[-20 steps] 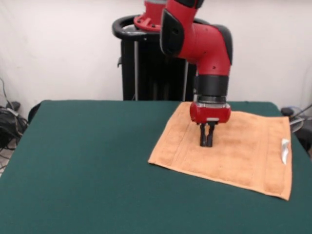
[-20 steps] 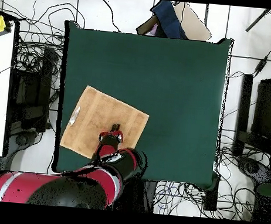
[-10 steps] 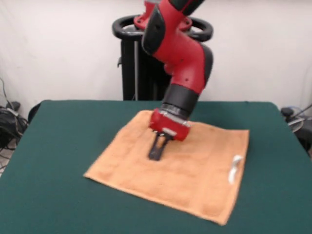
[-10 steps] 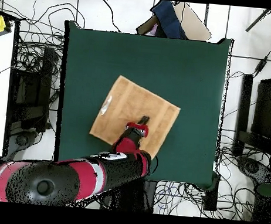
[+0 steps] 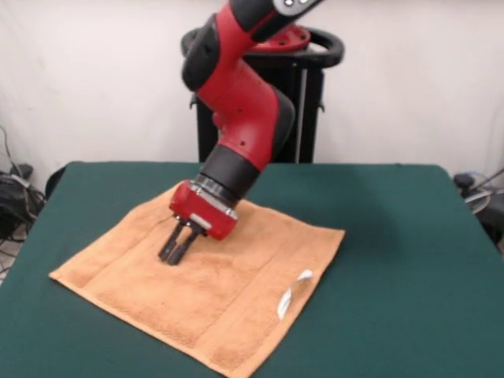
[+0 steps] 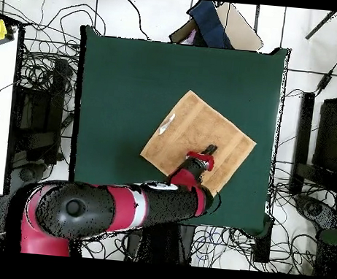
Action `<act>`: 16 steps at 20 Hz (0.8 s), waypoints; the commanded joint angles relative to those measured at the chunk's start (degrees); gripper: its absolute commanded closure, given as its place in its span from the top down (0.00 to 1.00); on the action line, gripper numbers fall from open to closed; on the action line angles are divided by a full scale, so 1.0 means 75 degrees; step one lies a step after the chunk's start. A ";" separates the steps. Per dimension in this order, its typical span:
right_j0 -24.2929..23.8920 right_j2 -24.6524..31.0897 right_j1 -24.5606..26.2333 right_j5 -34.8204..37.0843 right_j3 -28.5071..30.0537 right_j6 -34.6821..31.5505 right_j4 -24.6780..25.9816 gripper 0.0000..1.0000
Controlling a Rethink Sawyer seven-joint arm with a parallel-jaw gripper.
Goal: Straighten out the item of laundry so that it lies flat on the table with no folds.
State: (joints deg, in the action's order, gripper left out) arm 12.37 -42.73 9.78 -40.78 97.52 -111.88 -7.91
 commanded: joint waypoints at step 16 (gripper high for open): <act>-0.4290 0.6139 -0.5485 0.8540 0.1227 0.1889 0.4136 0.00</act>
State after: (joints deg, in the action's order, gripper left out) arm -15.02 -17.91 -22.10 23.14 102.29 -110.13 20.91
